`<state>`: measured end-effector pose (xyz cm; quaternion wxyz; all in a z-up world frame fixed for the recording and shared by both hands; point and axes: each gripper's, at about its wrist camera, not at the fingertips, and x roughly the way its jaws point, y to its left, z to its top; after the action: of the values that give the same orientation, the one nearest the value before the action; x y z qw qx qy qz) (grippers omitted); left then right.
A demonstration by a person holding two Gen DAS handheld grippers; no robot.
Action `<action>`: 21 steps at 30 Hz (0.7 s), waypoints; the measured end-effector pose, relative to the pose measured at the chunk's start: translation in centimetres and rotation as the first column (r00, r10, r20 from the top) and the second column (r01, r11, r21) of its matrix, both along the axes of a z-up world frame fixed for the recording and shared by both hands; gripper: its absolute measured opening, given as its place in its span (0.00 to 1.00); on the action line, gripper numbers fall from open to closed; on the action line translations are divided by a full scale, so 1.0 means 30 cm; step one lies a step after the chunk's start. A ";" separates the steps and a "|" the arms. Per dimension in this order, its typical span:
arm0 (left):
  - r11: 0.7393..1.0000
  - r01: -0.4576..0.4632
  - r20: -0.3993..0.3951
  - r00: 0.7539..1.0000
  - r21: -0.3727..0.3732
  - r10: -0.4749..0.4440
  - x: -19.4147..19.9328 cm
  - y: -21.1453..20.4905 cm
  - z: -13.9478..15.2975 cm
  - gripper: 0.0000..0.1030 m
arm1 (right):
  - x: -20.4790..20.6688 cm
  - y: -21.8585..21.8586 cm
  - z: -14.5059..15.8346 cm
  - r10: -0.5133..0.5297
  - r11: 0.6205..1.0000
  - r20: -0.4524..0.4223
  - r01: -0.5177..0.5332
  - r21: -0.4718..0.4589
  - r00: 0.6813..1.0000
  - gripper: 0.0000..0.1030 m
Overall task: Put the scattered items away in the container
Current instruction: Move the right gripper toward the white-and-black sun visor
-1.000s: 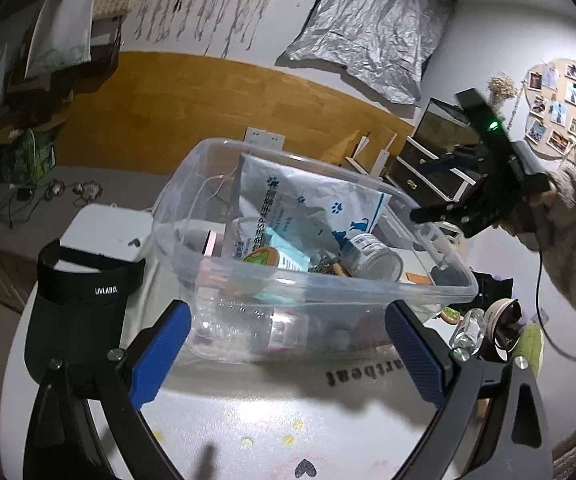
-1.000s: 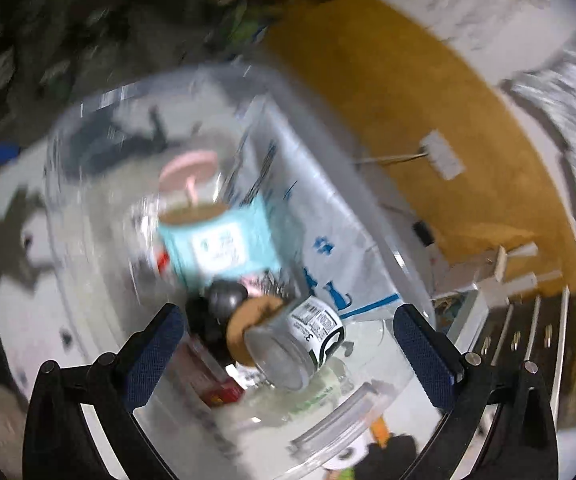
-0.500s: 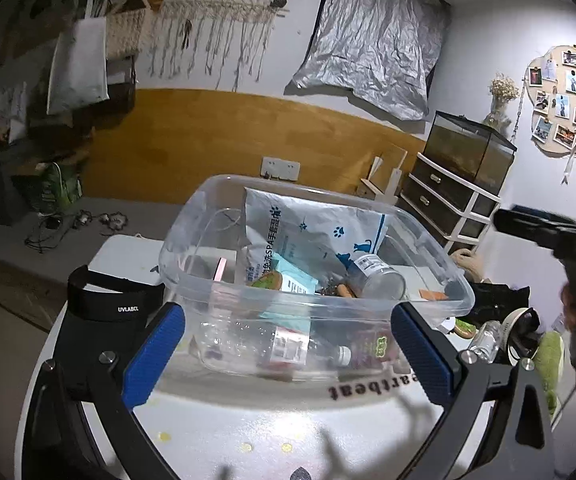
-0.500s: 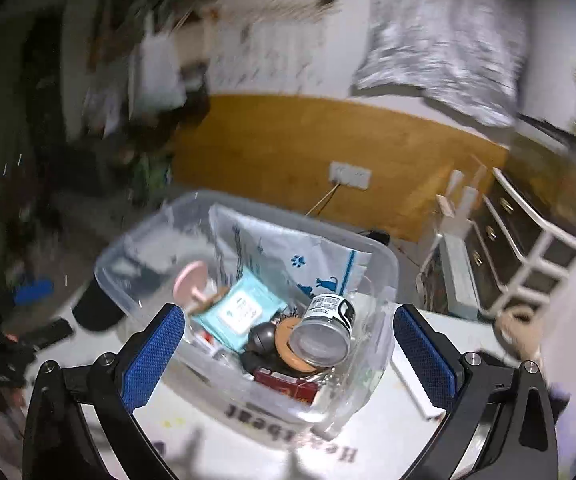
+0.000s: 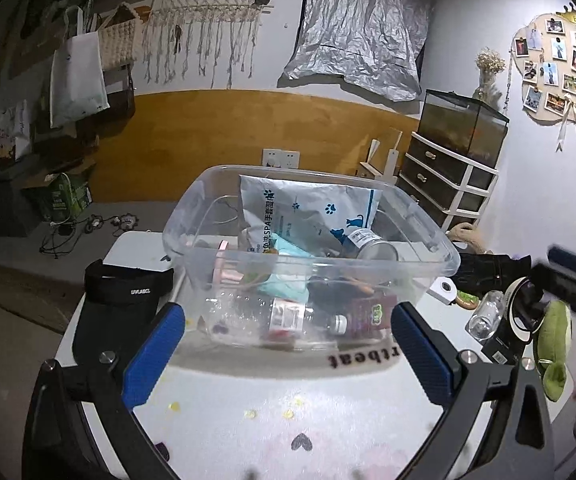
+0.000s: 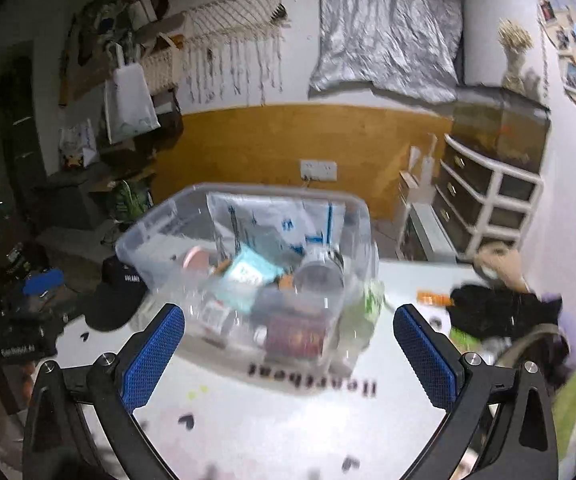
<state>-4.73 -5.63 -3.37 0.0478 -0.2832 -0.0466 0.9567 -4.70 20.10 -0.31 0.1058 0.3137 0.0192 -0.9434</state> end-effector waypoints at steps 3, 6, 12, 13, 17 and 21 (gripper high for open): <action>1.000 -0.002 0.002 1.000 0.014 0.002 0.026 -0.007 0.001 1.00 | 0.046 0.022 -0.029 -0.029 0.998 0.019 0.030 -0.057 0.999 1.00; 1.000 0.003 0.014 1.000 0.025 -0.003 0.041 -0.018 -0.005 1.00 | 0.076 0.029 -0.042 -0.057 0.997 0.017 0.058 -0.052 0.998 1.00; 1.000 0.021 0.025 0.999 0.015 -0.021 0.073 -0.028 -0.018 1.00 | 0.125 0.036 -0.090 -0.110 0.992 0.046 0.113 -0.063 0.993 1.00; 1.000 0.025 0.026 0.999 0.017 -0.025 0.076 -0.032 -0.022 1.00 | 0.130 0.038 -0.101 -0.125 0.990 0.055 0.128 -0.064 0.991 1.00; 0.998 0.048 0.032 0.998 0.032 -0.049 0.084 -0.046 -0.037 1.00 | 0.155 0.034 -0.138 -0.167 0.984 0.076 0.170 -0.049 0.983 1.00; 0.997 0.057 0.041 0.997 0.056 -0.059 0.081 -0.060 -0.051 1.00 | 0.185 0.034 -0.158 -0.197 0.978 0.090 0.202 -0.053 0.976 1.00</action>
<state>-2.30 -7.43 -4.90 0.0823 -0.3033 -0.0654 0.9471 0.85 21.13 -5.04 0.0209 0.3502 -0.0461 -0.9353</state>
